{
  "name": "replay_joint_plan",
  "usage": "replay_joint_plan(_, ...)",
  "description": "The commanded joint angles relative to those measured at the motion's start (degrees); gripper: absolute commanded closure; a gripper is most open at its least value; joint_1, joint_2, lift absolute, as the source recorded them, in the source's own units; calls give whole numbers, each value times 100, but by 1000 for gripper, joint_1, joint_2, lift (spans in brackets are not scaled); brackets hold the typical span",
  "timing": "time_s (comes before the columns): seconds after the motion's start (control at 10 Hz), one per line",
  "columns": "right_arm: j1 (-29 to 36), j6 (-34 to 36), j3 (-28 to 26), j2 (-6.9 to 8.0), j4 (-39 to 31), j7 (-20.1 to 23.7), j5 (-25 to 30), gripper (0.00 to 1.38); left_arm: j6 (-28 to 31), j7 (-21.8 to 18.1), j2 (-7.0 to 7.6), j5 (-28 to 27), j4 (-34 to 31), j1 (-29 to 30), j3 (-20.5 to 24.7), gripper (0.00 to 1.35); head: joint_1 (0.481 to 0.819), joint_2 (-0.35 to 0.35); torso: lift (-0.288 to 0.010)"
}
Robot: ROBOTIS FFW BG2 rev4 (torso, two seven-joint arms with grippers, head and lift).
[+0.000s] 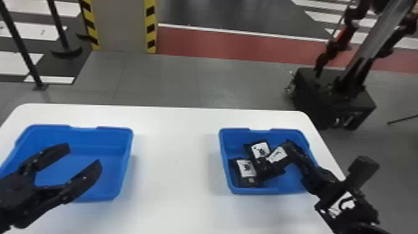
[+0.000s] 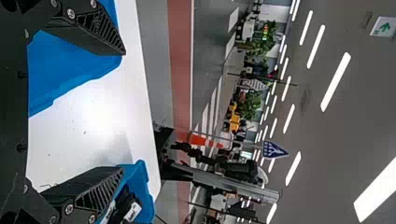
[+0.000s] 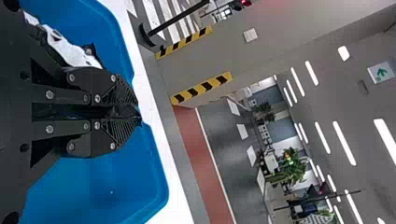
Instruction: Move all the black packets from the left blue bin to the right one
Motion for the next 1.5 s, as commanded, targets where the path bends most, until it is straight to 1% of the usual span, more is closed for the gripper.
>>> replay_joint_plan(0.0, 128, -6, 1, 43, -181, 5, 133, 280, -897, 157, -96, 2, -215, 336, 269, 162, 695, -176, -110)
replay_joint_plan(0.1, 409, -470, 10, 140, -588, 5, 494, 5, -1305, 394, -246, 10, -412, 603, 463, 162, 695, -161, -110)
replay_joint_plan(0.2, 719, -1032, 10, 280, -884, 5, 705, 108, -1670, 552, -360, 10, -412, 814, 594, 162, 695, -135, -110)
replay_joint_plan(0.3, 1084, -1623, 10, 491, -1151, 5, 916, 202, -2148, 772, -501, 10, -412, 1123, 700, 162, 695, -111, -110)
replay_joint_plan(0.4, 1366, -2073, 18, 584, -1348, 5, 1030, 206, -2570, 1071, -577, 2, -412, 1419, 700, 163, 695, -98, -110)
replay_joint_plan(0.5, 1703, -2411, 36, 584, -1657, 5, 1241, 208, -2922, 1431, -577, 2, -412, 1686, 577, 163, 695, -72, -110)
replay_joint_plan(0.6, 2083, -2762, 194, 584, -1924, 5, 1355, 205, -3189, 1765, -577, 2, -412, 1911, 375, 163, 695, -50, -110)
replay_joint_plan(0.7, 2392, -3212, 379, 584, -1995, 5, 1443, 202, -3414, 2073, -577, 2, -383, 2052, 137, 163, 695, -34, -110)
replay_joint_plan(0.8, 2659, -3465, 467, 584, -2037, -48, 1627, 202, -3611, 2345, -577, 28, -341, 2122, -100, 163, 695, -23, -110)
replay_joint_plan(0.9, 2800, -3507, 528, 584, -1868, -66, 1724, 202, -3794, 2574, -577, 133, -257, 2122, -328, 163, 695, -5, -110)
replay_joint_plan(1.0, 2814, -3620, 572, 584, -1545, -66, 1707, 203, -3836, 2662, -577, 160, -215, 2108, -513, 163, 695, 0, -110)
replay_joint_plan(1.1, 2842, -3662, 616, 584, -1474, -66, 1742, 205, -3864, 2793, -527, 204, -215, 2108, -733, 163, 695, -5, -110)
replay_joint_plan(1.3, 2941, -3817, 660, 584, -1502, -162, 1830, 205, -4061, 3233, -246, 476, -172, 2263, -1278, 163, 695, -31, -110)
replay_joint_plan(1.4, 3011, -3887, 660, 584, -1559, -285, 1847, 206, -4103, 3347, -123, 599, -172, 2291, -1453, 163, 695, -50, -110)
